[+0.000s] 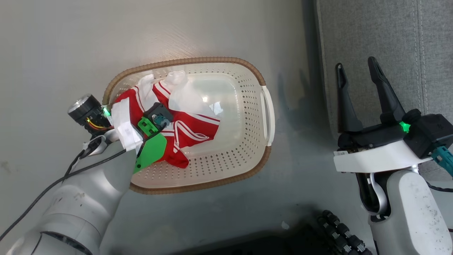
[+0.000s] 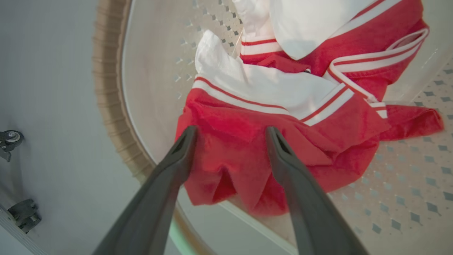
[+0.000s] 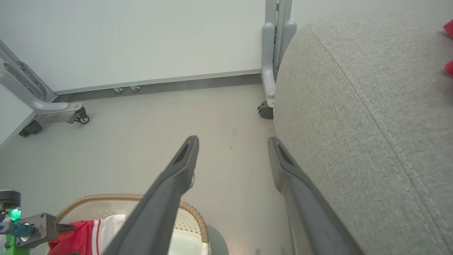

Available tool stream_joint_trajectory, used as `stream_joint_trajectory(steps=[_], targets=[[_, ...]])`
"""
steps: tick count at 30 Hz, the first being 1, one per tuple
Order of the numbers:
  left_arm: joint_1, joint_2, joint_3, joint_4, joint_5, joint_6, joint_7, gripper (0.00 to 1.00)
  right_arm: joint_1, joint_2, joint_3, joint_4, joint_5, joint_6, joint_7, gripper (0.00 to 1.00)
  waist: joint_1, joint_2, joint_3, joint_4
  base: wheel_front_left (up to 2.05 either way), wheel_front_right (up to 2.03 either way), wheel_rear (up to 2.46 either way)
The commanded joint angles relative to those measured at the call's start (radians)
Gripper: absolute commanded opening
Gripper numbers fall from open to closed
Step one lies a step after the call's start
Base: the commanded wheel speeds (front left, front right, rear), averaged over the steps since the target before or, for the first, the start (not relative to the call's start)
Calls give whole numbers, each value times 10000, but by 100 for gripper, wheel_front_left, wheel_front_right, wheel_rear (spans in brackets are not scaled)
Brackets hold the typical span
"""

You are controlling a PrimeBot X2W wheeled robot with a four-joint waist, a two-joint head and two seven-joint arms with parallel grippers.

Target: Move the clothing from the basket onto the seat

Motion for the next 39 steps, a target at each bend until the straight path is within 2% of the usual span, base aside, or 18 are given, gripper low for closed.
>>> stream_joint_trajectory(steps=[1, 9, 19, 20, 21, 30, 39], targets=[[-245, 172, -77, 66, 84, 55, 128, 100, -171, -14, 48, 61, 76, -3, -92, 100, -1, -1, 373, -262, 0, 0, 0], [-564, 445, -497, 180, 338, 44, 742, 100, -433, -15, 270, 327, 271, -3, -298, 100, -1, -1, 753, -442, 0, 0, 0], [-479, 858, -318, 219, -178, -178, 1719, 100, -629, -15, 496, 579, 487, -3, -539, 100, -1, -1, 1083, -734, 0, 0, 0], [-447, 878, -264, 224, -280, -236, 1801, 36, -649, -17, 503, 602, 506, -3, -556, 100, -1, -1, 1110, -760, 0, 0, 0], [-425, 887, -283, 224, -292, -225, 1797, 0, -662, -17, 504, 627, 515, -3, -567, 100, -1, -1, 1129, -780, 0, 0, 0], [-336, 864, -442, 218, -409, -335, 1565, 0, -781, -17, 510, 829, 583, -3, -690, 100, -1, -1, 1157, -927, 0, 0, 0], [-300, 654, -153, 215, -1105, -628, -165, 0, -830, -18, 413, 945, 536, -3, -770, 100, -1, -1, 792, -817, 0, 0, 0]])
